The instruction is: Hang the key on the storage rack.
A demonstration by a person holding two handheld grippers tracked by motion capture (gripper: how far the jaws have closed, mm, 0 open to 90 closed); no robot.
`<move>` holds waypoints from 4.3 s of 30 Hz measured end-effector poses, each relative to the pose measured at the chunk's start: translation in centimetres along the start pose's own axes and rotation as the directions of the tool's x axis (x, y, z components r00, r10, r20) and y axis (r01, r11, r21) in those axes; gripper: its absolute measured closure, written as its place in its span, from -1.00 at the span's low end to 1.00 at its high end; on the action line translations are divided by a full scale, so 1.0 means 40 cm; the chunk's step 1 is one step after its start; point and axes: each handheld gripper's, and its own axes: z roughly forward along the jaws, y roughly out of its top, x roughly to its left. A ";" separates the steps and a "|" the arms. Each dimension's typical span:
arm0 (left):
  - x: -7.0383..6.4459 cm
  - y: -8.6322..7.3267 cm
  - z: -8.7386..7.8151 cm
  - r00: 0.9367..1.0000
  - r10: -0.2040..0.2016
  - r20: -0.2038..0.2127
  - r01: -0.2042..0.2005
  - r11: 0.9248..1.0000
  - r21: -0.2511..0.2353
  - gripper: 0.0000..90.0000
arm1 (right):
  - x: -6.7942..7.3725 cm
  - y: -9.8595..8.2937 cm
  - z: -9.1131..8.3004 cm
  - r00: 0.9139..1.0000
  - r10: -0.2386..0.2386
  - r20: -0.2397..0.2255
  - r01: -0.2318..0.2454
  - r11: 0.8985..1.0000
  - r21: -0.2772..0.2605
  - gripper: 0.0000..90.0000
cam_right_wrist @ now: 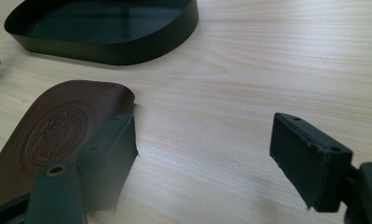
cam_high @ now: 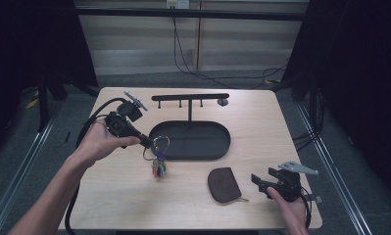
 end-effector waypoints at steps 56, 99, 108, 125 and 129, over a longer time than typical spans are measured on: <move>0.092 0.154 -0.078 0.991 -0.084 -0.106 0.084 0.996 -0.007 0.97 | 0.006 -0.001 -0.001 1.000 -0.012 -0.007 0.012 1.000 0.000 -0.49; 0.183 0.224 -0.010 0.957 -0.140 -0.255 0.171 0.980 0.101 0.97 | 0.009 -0.002 0.000 0.999 -0.018 -0.026 0.018 1.000 0.007 -0.50; 0.177 0.238 0.022 0.953 -0.101 -0.284 0.150 0.976 0.155 0.97 | 0.009 -0.002 0.000 0.999 -0.019 -0.030 0.019 1.000 0.009 -0.50; 0.175 0.244 0.036 0.944 -0.109 -0.311 0.163 0.974 0.156 0.88 | 0.010 -0.002 0.002 0.999 -0.018 -0.029 0.018 1.000 0.012 -0.50; 0.166 0.243 0.034 0.939 -0.111 -0.324 0.168 0.974 0.154 0.69 | 0.010 -0.002 0.004 0.999 -0.015 -0.037 0.016 1.000 0.014 -0.50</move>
